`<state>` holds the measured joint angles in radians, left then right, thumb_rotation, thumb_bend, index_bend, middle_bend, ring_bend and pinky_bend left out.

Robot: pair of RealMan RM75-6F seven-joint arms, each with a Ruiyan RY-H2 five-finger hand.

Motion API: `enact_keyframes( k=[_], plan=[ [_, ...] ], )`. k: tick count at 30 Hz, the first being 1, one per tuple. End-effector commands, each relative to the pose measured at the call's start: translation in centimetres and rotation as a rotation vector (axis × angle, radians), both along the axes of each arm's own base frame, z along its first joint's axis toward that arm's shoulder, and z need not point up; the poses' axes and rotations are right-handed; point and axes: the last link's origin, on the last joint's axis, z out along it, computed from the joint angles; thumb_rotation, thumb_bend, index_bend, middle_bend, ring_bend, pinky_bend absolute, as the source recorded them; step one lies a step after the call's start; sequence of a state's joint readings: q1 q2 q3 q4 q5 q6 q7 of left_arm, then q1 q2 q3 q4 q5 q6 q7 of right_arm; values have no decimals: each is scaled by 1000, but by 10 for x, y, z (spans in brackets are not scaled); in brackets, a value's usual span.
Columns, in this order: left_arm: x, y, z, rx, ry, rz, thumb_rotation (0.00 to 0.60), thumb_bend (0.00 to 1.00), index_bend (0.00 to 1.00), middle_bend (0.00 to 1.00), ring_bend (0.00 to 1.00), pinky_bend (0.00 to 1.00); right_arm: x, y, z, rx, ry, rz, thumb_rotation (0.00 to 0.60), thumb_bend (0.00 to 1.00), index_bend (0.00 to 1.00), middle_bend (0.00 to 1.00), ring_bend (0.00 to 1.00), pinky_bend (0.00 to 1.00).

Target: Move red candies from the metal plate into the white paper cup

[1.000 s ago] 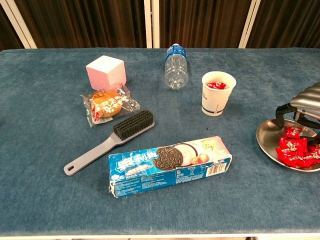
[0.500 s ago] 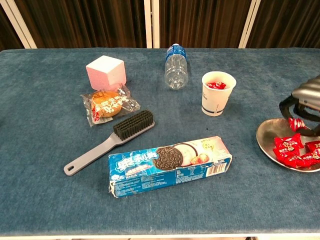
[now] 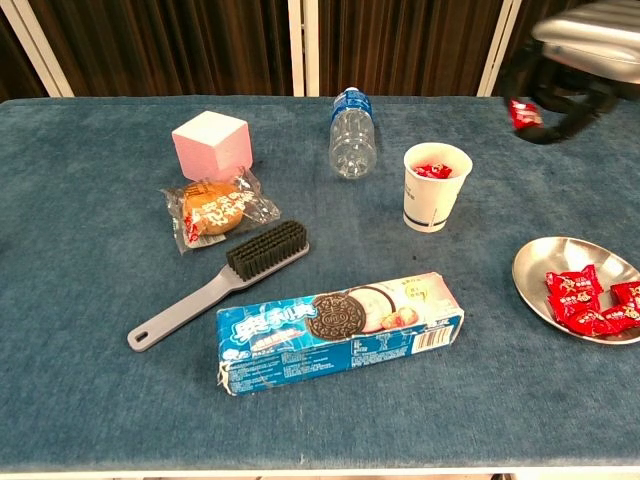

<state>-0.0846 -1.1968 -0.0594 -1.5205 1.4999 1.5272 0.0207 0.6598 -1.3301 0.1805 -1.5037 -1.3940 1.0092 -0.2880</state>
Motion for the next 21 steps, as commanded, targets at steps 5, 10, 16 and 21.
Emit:
enact_keyframes(
  k=[5, 10, 16, 21],
  plan=[
    [-2, -1, 1, 3, 2, 11, 600, 0, 55, 95, 0, 0, 33, -22, -34, 63, -20, -21, 600, 518, 611, 906, 1000, 1000],
    [-4, -1, 0, -2, 1, 17, 600, 0, 55, 95, 0, 0, 39, -26, -44, 86, -33, -33, 600, 517, 575, 906, 1000, 1000],
    [-6, -1, -1, -1, -1, 21, 600, 0, 55, 95, 0, 0, 37, -24, -48, 106, -34, -43, 600, 515, 522, 906, 1000, 1000],
    [-6, -1, -2, -3, -4, 18, 600, 0, 55, 95, 0, 0, 36, -21, -43, 99, -62, -35, 600, 514, 509, 906, 1000, 1000]
  ],
)
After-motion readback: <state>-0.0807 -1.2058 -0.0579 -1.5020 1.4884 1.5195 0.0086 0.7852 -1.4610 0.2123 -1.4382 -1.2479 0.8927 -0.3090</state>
